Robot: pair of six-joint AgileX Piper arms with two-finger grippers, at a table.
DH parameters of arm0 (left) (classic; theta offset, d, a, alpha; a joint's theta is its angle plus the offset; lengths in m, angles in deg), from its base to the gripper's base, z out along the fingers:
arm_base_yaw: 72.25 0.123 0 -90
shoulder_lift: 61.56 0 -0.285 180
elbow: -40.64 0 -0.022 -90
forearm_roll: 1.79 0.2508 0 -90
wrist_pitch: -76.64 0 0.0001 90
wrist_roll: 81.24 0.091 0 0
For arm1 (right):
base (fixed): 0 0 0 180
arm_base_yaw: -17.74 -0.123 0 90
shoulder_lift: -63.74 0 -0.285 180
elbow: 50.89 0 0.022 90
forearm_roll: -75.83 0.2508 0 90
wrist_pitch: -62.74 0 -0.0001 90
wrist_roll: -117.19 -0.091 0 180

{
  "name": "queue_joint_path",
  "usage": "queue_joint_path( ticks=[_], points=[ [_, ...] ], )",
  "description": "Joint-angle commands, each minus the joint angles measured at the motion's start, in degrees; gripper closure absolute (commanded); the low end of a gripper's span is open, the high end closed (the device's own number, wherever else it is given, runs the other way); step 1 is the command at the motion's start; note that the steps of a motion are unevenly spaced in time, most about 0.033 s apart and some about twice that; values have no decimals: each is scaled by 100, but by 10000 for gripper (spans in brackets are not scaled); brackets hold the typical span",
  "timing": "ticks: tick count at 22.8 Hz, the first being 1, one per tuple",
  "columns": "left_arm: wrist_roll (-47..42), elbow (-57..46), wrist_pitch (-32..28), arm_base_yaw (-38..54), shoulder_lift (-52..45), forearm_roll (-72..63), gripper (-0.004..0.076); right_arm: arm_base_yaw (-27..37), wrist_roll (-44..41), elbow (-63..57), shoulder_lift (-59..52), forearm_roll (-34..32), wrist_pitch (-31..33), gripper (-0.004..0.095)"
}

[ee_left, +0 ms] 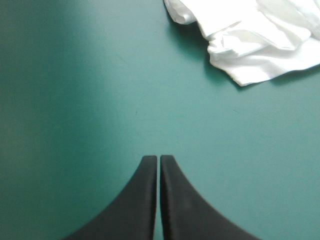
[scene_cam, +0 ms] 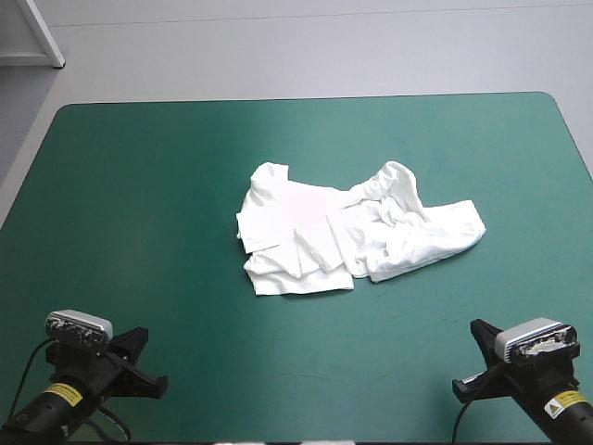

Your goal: Fold the cloth

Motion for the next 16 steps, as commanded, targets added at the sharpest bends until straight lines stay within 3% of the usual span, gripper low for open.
queue_joint_path(
  ticks=[1, 3, 5, 6, 7, 11, 16],
  points=[
    [84, 273, -160, -7, 147, -480, 689, -21, 18, 166, 55, 80, -395, 926],
    [557, 382, -107, -7, 502, -1049, 594, -21, 18, 166, 55, 80, -395, 926],
    [920, 492, -121, -7, 1016, -1759, 398, -21, 18, 166, 55, 80, -395, 926],
    [917, 563, -201, -7, 1399, -2149, 258, -21, 18, 166, 55, 80, -395, 926],
    [917, 652, -200, -7, 1763, -2440, 201, -21, 18, 166, 55, 80, -395, 926],
    [1113, 867, -200, -7, 2748, -2996, 199, -21, 18, 166, 55, 80, -395, 926],
    [2318, 1203, -312, -7, 4051, -3793, 199, -21, 18, 166, 55, 80, -395, 926]
  ],
)
